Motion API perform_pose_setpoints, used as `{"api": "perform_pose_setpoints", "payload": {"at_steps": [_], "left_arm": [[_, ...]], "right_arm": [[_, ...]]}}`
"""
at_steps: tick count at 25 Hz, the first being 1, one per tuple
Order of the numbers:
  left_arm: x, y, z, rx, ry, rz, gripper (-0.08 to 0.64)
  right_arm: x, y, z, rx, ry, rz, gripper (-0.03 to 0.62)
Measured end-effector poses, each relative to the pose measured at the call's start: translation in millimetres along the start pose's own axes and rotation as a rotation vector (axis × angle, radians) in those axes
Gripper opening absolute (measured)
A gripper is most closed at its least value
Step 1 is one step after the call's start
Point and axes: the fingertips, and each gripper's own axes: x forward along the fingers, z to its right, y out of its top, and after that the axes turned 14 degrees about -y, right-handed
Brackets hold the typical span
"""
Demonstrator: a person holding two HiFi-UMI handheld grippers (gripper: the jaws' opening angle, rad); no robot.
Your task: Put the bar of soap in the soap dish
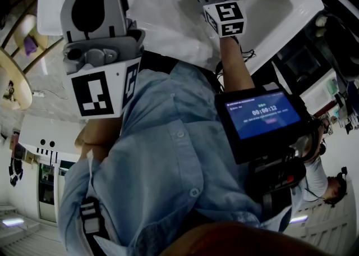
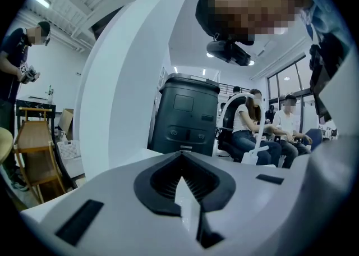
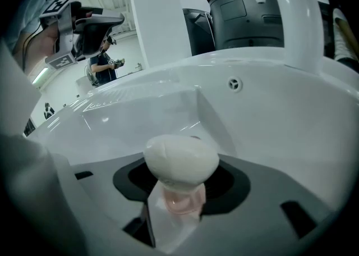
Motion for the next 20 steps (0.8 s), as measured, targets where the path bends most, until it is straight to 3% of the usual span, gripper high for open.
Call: {"api": "perform_pose_setpoints", "payload": {"at_steps": [20], "left_arm": [[-4.4,4.1,-1.7,-0.003,0.015,0.006,0.008]], "right_arm": [[6.9,-13.7,-0.7,-0.013,0.006,-0.044,0.215]]}}
